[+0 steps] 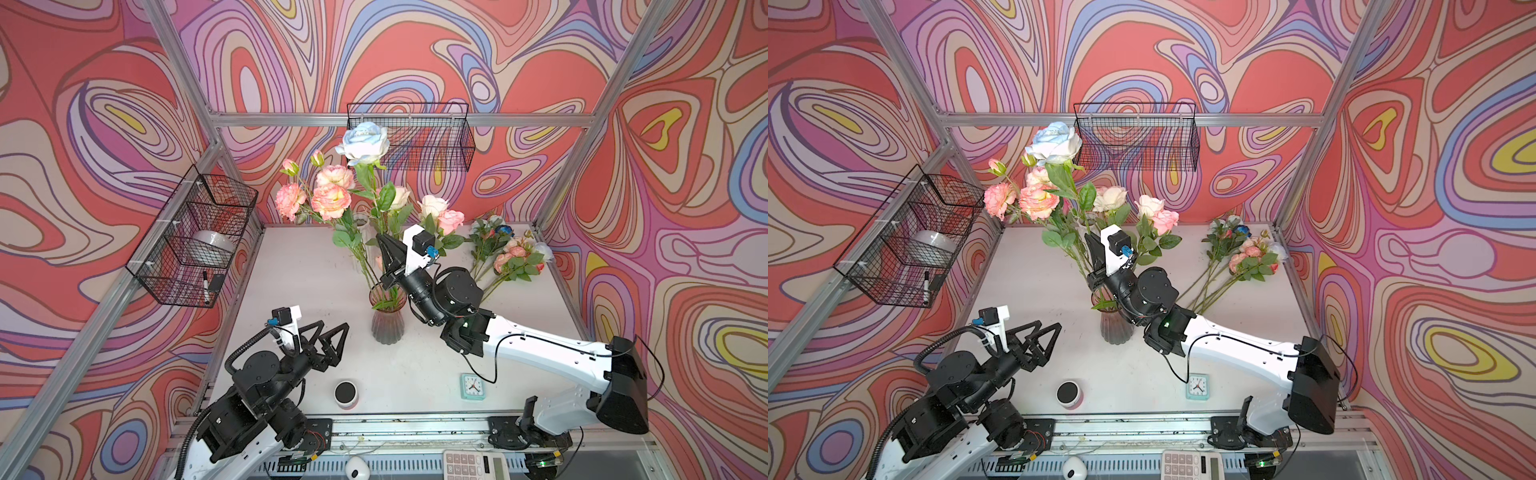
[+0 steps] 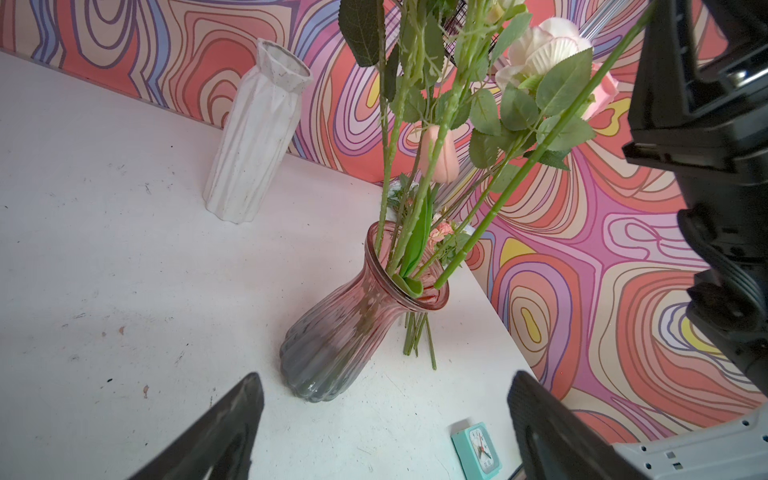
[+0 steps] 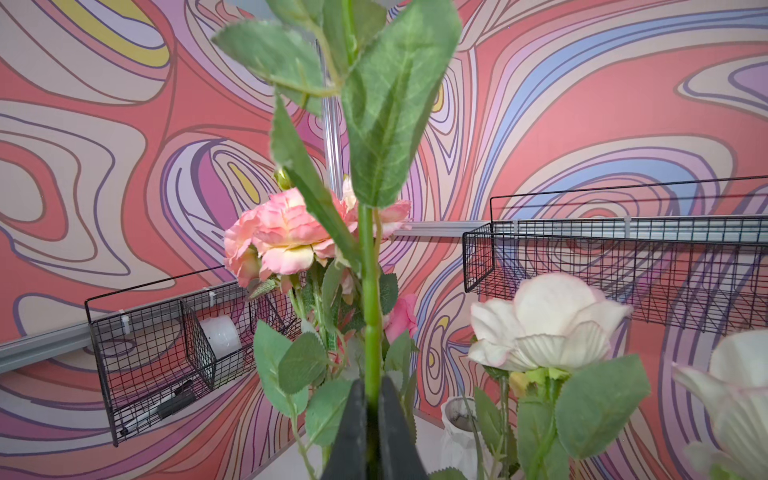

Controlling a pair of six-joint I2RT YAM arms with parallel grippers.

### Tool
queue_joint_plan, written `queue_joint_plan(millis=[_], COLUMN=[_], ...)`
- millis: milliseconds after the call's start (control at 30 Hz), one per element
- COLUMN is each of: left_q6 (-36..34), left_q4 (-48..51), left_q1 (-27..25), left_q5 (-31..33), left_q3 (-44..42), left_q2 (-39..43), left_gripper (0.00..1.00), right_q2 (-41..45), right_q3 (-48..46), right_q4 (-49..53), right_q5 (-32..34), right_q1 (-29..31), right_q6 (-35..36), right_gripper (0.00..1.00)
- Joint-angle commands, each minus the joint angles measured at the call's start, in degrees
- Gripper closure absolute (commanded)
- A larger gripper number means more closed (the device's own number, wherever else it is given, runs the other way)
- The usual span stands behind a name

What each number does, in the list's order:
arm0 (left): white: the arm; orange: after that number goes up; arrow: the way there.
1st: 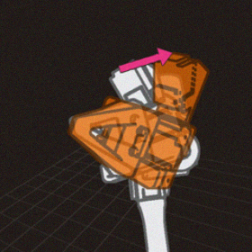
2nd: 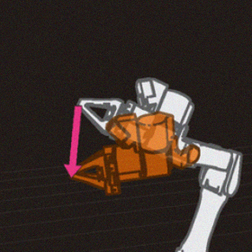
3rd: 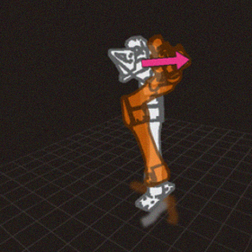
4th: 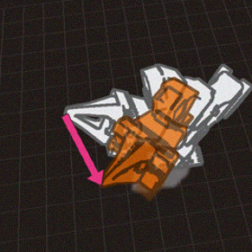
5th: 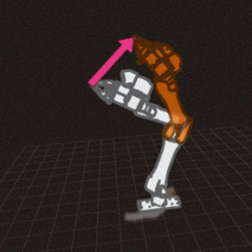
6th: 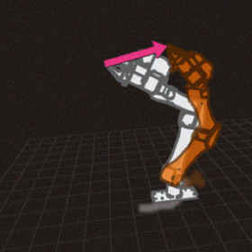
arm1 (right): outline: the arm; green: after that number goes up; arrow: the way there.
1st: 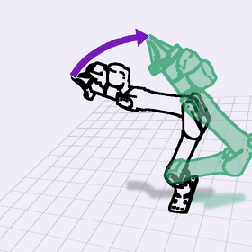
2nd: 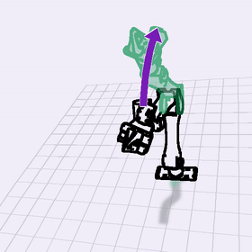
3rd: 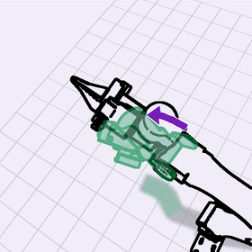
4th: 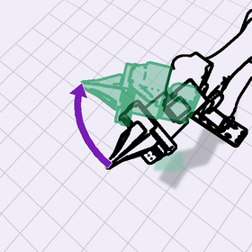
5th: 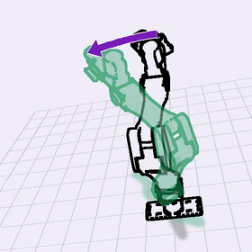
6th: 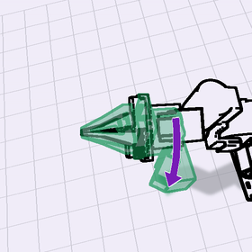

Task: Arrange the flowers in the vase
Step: 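Carry the white rose over the pink vase and lower its stem in, then open the right gripper to release the white rose and draw back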

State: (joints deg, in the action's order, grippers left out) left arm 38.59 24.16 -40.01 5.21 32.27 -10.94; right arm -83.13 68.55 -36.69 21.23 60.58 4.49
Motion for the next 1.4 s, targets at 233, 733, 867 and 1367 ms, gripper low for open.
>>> queue_joint_plan(millis=[233, 733, 867, 1367], left_q6=[-0.43, -0.44, -0.43, 0.45], left_q4=[0.53, 0.44, 0.57, -0.24], left_q1=[0.32, 0.34, 0.31, 0.3], left_q5=[0.89, 1.02, 1.0, 0.63], left_q3=[1.24, 0.97, 1.06, -0.4], left_q2=[1.01, 1.17, 1.18, 1.29], left_gripper=[0.06, 0.06, 0.06, 0.06], right_q2=[-0.87, -0.9, -0.03, 16.54], right_q3=[-2.97, -8.51, -11.54, -24.97], right_q4=[-1.53, 0.29, 1.78, 15.74], right_q5=[2.97, 2.83, 2.62, 4.12], right_q1=[0.36, 0.33, 0.74, 4.46], right_q6=[0.86, -4.61, -7.9, -22.42], right_gripper=[1.0, 1.0, 1.0, 0.55])
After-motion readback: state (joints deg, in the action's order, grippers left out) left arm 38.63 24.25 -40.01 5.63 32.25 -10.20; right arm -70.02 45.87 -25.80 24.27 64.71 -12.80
